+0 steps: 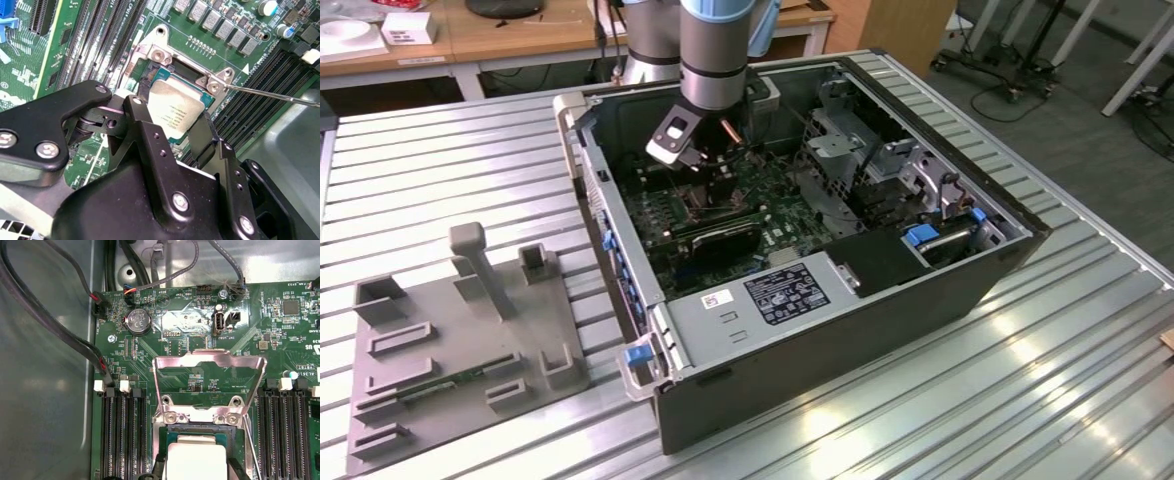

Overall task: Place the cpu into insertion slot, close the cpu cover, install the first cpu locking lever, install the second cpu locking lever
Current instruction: 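Place the cpu into insertion slot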

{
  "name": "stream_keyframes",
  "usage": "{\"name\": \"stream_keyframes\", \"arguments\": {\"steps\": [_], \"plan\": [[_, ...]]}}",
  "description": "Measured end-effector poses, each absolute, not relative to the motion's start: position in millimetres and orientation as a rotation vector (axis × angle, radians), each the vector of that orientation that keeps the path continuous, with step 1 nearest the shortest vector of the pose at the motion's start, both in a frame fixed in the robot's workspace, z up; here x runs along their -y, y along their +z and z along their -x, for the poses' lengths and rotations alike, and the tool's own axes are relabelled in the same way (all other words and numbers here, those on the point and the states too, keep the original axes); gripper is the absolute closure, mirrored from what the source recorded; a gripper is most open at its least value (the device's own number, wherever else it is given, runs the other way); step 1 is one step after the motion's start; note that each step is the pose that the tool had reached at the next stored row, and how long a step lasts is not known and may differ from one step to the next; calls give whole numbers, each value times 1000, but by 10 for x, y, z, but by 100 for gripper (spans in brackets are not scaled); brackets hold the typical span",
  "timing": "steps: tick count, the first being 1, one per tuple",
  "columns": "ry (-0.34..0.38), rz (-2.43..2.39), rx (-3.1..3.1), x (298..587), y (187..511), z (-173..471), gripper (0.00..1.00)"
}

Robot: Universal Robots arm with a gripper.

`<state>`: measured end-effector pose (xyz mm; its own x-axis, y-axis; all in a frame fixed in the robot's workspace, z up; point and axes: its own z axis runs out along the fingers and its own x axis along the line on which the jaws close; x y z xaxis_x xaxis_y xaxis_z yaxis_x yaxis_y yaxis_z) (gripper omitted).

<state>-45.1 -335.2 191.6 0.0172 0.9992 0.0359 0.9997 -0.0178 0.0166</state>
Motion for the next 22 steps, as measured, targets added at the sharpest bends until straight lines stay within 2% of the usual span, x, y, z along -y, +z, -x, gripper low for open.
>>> {"name": "stream_keyframes", "arguments": {"steps": [22], "plan": [[-56, 2231, 2192, 3354, 1951, 452, 44]]}}
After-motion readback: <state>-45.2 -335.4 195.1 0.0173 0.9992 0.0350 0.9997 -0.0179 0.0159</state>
